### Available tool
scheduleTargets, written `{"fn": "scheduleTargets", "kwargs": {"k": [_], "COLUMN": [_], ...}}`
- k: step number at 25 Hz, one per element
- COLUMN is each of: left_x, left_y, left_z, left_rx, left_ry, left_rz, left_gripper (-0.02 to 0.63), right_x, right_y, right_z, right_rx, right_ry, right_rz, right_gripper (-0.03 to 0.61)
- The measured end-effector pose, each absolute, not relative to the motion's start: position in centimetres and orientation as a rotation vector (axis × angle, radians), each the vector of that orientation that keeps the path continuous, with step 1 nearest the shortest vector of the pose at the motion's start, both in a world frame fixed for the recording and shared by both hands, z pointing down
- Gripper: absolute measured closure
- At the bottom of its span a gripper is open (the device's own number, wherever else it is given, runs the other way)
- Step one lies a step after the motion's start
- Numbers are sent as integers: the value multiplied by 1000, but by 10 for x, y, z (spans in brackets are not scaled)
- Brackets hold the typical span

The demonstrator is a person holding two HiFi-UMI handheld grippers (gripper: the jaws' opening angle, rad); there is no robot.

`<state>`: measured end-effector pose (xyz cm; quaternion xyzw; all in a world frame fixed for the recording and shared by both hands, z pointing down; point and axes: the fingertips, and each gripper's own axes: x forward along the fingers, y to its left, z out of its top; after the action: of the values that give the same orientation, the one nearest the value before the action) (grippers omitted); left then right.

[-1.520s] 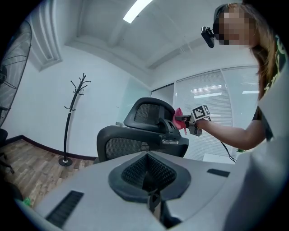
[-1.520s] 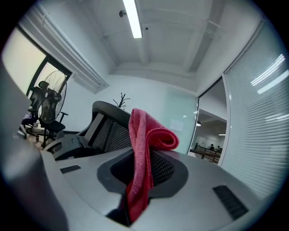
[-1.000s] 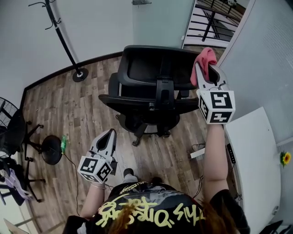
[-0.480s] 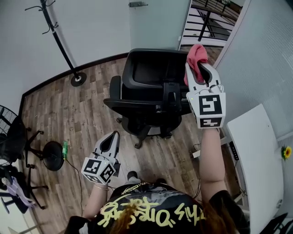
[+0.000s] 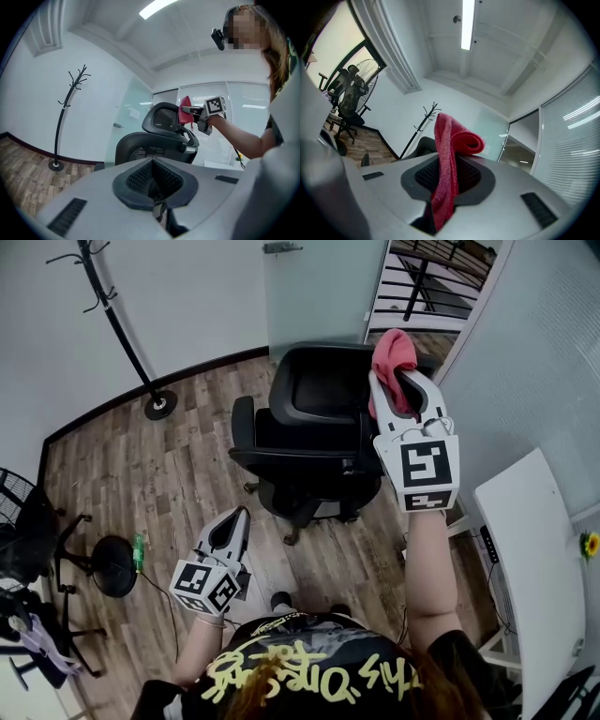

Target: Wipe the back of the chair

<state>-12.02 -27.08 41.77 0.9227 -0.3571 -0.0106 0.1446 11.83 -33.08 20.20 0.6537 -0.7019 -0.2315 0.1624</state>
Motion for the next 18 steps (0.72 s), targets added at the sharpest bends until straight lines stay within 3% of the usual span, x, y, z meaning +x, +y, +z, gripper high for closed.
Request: {"fn": "scheduleTargets", "kwargs": {"k": [18], "left_x": [-153], "left_y": [-295], "left_z": [416], "left_rx": [2680], "left_ry": [-972], "left_rz": [-6], "left_gripper": [620], "right_x": [56], "right_y": [-359], "right_z": [198], "right_rx": [1871], "right_ry": [-1991], "right_rz": [-630], "right_gripper": [517]}}
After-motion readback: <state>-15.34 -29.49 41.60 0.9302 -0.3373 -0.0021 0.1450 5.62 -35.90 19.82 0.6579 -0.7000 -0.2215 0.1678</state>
